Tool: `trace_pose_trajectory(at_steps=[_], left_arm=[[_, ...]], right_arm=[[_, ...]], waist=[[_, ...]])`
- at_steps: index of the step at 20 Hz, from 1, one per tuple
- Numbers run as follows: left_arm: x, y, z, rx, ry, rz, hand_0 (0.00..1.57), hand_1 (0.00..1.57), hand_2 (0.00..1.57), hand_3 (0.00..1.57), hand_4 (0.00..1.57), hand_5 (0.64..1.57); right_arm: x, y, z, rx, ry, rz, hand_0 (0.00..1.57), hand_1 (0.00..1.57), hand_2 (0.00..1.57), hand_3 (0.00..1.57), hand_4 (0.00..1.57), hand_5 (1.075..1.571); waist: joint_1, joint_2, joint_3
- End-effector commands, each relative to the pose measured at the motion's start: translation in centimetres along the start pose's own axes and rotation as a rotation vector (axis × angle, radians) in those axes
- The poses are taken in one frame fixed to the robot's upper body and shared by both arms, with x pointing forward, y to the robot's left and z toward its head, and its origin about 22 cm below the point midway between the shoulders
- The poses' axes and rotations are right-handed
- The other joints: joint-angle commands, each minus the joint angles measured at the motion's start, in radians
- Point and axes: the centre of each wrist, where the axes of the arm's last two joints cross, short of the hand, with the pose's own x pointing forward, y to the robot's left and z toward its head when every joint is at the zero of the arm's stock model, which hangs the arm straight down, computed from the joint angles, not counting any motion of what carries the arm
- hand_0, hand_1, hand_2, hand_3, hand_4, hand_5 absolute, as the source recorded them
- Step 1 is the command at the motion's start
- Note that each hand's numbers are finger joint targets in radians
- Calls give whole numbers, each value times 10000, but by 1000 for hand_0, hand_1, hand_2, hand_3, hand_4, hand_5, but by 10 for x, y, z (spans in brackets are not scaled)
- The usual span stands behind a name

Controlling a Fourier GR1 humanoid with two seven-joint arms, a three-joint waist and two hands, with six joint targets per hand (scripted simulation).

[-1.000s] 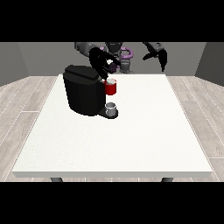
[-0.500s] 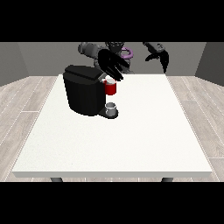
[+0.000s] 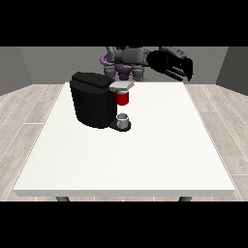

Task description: Insert the coffee pod into the coffee machine and close the lid

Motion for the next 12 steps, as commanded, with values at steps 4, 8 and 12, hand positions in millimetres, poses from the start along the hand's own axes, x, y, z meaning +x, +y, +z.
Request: trace_pose_trajectory(at_steps=[4,8,12], left_arm=[[1,19,1,313,-71,63,0,0,0,0,312,1571],[4,22,5,237,121,7,0,0,0,0,297,1571],[-12,39,28,857,663,243,0,0,0,0,341,1571]], right_arm=[[31,23,-16,617,-665,-261,0,0,0,0,98,1571],[18,40,-14,817,-1174,-604,0,0,0,0,0,1571],[-7,84,6,1823,-1392,-1128,0,0,0,0,0,1571]], waist=[[-194,260,-59],[-358,268,-55],[-1069,-559,-53]])
